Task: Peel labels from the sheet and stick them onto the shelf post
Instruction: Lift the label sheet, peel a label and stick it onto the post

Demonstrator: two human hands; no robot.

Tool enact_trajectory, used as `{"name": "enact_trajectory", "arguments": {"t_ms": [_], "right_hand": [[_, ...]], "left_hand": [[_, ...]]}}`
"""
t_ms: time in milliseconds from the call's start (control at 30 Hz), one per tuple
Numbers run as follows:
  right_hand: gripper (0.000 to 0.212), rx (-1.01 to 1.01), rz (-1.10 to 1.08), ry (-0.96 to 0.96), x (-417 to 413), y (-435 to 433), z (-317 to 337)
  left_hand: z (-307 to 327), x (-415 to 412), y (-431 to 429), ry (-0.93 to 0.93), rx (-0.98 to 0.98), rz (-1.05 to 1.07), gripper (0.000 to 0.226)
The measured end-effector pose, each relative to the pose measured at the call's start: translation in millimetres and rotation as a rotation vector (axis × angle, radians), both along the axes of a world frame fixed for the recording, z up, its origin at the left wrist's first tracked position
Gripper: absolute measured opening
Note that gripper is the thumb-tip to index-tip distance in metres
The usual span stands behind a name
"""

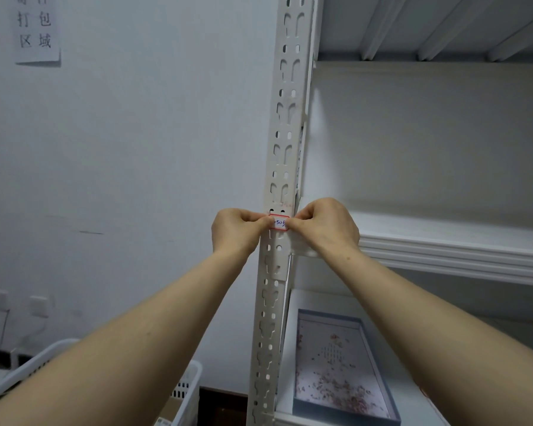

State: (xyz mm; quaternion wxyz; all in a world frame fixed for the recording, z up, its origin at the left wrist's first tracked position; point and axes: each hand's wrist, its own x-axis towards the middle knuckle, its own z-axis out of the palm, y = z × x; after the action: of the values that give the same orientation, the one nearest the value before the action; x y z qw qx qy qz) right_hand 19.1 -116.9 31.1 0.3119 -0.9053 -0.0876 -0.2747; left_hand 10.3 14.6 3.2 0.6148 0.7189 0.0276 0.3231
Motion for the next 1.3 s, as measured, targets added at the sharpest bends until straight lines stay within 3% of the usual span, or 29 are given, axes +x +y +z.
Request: {"name": "enact_trajectory", "arguments": {"t_ms": [267,433,633,900,1033,1167,1300], "right_hand": [[0.020,0.012,0.013,-0.012,2.3,0.7,1.1],[0.042,0.021,0.055,-0.017,3.3,-0.6,3.4],[0.030,-0.017,0.048,0.063,6.6,0.1,11.1],[0.032,0.010,0.074,0.069,10.8,-0.3,9.8],[0.034,0.059,0.101,0.043,15.9,-2.1,8.3],[0.056,0.097,0.190,0.051,20.7,-0.1,7.5],[0.049,-0.014,0.147,0.080,20.5,1.7,8.2]], "left_hand": [[0.4,1.2,-1.1,0.010,0.004,0.015,0.009],[0.1,1.1,-2.2,0.018,0.002,0.018,0.008],[-0.4,2.2,-0.8,0.009,0.004,0.027,0.011],[2.3,2.4,3.4,0.023,0.152,0.092,0.011],[-1.2,5.8,9.3,0.006,0.064,0.080,0.014],[-1.3,6.9,7.7,-0.013,-0.052,-0.105,0.032],[-0.3,12.4,5.0,-0.024,-0.161,-0.241,0.008]]}}
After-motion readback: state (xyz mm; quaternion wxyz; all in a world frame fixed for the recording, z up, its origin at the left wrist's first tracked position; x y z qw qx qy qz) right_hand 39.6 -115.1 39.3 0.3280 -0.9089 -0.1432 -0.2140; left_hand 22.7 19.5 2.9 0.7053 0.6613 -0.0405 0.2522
